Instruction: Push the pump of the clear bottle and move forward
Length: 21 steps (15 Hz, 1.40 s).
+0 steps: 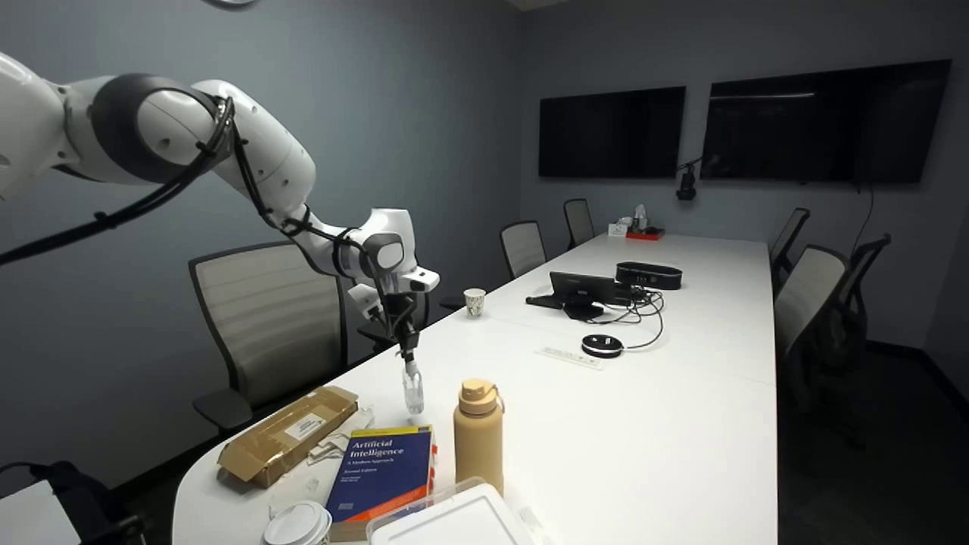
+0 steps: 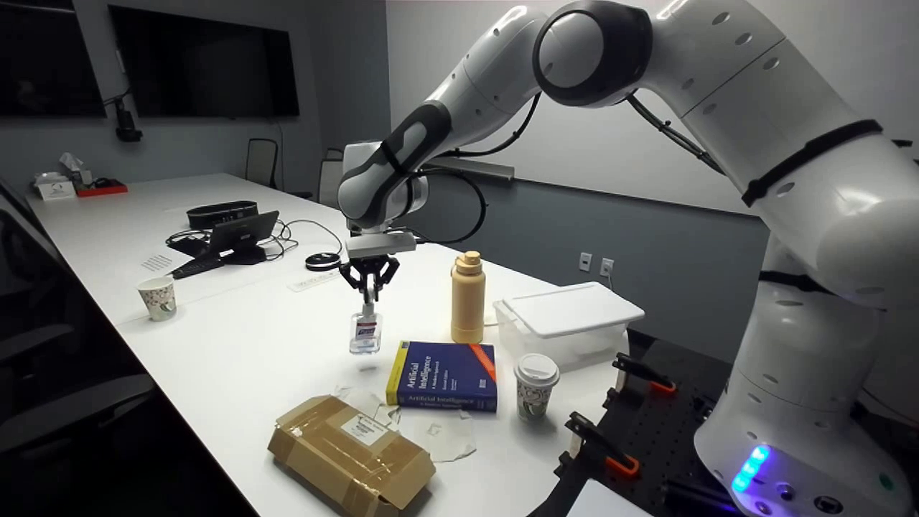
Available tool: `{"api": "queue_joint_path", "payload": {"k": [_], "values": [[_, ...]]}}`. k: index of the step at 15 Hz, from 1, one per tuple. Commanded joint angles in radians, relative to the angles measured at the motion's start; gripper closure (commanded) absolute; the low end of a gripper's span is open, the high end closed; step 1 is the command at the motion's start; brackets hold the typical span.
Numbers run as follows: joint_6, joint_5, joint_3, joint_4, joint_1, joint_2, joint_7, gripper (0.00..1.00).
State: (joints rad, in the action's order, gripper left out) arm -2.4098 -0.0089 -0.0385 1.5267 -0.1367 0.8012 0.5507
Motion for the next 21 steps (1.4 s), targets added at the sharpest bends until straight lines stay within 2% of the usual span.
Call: {"api": "queue_joint_path", "payload": {"k": [1,2,3,4,5,6,12,13,17,21], "values": [[0.033,0.030,-0.007,-0.073,-0.003,0.061,-0.035,0.95],[0.034,0.029,-0.009,-0.082,-0.006,0.072,-0.033,0.95],[0.037,0.030,-0.009,-0.090,-0.007,0.081,-0.036,0.83],[0.040,0.029,-0.011,-0.097,-0.012,0.088,-0.035,0.55],[0.041,0.027,-0.013,-0.101,-0.016,0.092,-0.033,0.54],[0.040,0.026,-0.014,-0.105,-0.020,0.095,-0.030,0.49],[0.051,0.016,-0.023,-0.104,-0.053,0.060,-0.008,0.03],[0.051,0.009,-0.034,-0.087,-0.067,0.038,0.007,0.00],[0.080,-0.023,-0.077,0.015,-0.130,-0.085,0.083,0.00],[0.060,-0.090,-0.099,0.205,-0.191,-0.265,0.192,0.00]]}}
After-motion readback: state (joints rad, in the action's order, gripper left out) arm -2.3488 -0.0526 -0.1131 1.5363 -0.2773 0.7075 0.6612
